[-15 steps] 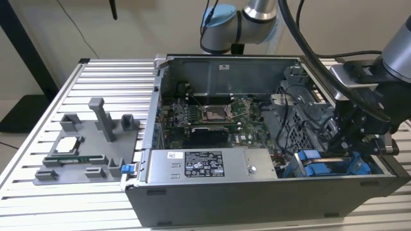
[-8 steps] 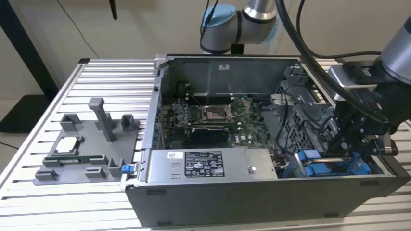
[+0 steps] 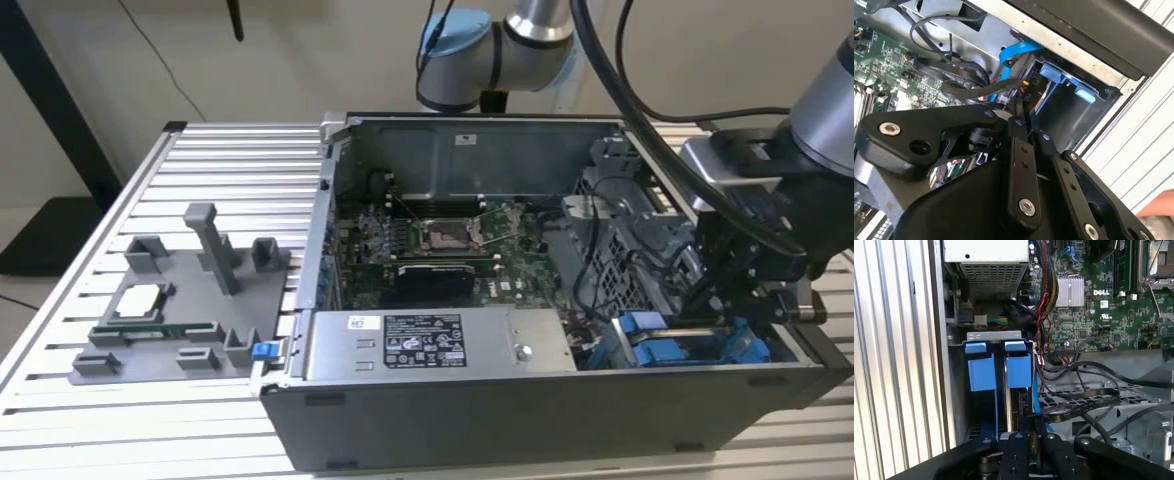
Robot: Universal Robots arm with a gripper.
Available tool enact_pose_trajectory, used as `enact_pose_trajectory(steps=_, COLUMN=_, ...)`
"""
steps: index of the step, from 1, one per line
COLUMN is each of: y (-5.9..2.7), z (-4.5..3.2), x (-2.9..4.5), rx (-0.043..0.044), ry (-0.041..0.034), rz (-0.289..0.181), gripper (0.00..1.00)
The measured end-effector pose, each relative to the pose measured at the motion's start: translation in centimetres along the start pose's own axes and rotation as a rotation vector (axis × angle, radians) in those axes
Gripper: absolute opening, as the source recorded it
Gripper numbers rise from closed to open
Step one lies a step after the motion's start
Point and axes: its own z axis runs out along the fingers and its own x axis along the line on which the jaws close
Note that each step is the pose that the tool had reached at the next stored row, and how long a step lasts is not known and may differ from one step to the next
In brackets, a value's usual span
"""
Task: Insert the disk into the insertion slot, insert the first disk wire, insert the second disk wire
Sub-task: 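Insert the second disk wire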
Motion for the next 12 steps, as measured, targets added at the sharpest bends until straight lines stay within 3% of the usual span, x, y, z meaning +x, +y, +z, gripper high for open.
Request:
enact_pose_trajectory(steps=11, y=0.36, z=0.46, x=0.08, rx=0.0084, ry=0.0005, rz=-0.001, gripper=0.00)
enact_pose_trajectory(steps=12, y=0.39, z=0.50, x=0.08, rx=0.0084, ry=0.0001, rz=-0.001, gripper=1.00)
